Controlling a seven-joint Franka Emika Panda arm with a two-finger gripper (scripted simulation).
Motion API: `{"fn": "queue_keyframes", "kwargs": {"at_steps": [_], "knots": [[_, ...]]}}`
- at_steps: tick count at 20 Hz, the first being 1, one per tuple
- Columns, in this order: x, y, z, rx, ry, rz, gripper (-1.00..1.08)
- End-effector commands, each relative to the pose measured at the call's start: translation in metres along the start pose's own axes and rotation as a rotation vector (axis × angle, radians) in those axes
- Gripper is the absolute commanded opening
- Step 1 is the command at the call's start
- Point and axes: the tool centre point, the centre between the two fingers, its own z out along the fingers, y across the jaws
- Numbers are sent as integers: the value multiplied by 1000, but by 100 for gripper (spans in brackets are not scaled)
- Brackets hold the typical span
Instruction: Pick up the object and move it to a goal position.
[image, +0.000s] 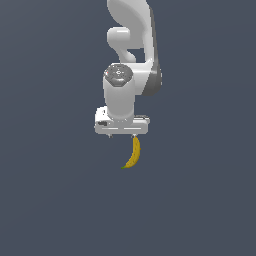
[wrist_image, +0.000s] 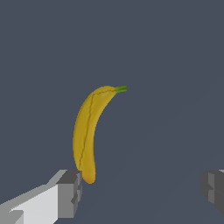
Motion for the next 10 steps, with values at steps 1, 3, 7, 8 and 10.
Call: {"fn": "queue_keyframes", "kwargs": {"at_steps": [1,3,7,8,10], "knots": [[0,0,0,0,0,0,100],[1,-1,-1,-1,1,-6,100],[6,-5,-6,-7,10,-43,100],[7,-6,-7,-8,11,-52,100],[8,-7,-9,-10,12,-63,100]]}}
